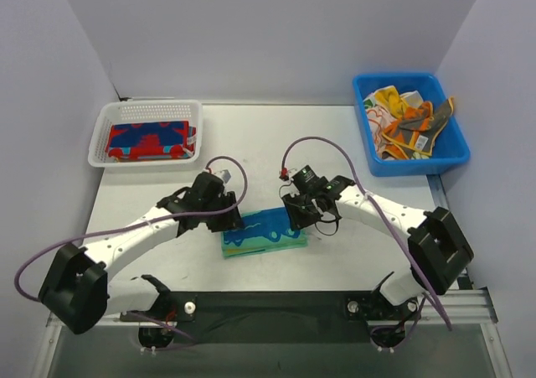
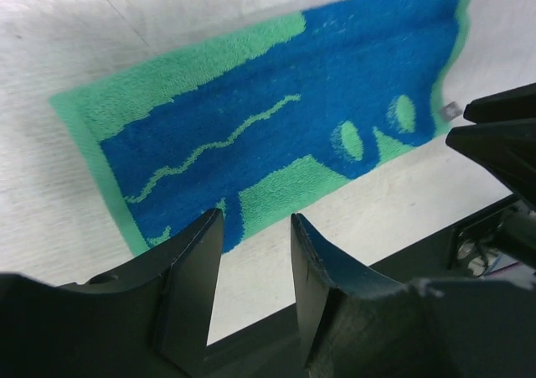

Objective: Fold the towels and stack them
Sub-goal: Fold the towel

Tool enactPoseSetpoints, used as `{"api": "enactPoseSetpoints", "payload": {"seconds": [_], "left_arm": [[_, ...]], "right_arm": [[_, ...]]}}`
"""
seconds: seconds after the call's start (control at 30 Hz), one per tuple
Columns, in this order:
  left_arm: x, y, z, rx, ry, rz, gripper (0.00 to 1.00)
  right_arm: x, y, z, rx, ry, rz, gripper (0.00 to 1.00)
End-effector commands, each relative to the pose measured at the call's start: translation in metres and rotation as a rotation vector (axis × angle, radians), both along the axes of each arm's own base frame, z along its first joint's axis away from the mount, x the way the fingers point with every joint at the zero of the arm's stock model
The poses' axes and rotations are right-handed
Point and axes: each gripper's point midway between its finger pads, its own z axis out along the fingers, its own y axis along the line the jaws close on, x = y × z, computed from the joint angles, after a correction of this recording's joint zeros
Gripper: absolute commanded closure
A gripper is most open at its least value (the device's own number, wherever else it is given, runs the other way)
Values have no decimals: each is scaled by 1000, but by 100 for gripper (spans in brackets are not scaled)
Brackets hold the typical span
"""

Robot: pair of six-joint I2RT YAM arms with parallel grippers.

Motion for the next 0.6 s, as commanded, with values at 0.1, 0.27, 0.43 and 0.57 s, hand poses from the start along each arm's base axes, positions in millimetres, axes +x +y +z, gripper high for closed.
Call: {"api": "enactPoseSetpoints", "payload": {"seconds": [0.1,0.27,0.43,0.57], "left_arm": [[-36,-6,-54,73,155,-124,56],[-61,9,-84,119,253,-139,59],[-71,20,-90,143,265,-135,59],[-60,15,-66,101,180,-123,49]], "right_arm": [[-30,-1,-36,-14,165,-10,86],[-46,-14,-54,-60,233,-16,90],[-52,-31,-60,-114,219,-34,91],[-40,-25,-35,-52,120,-59,89]]}}
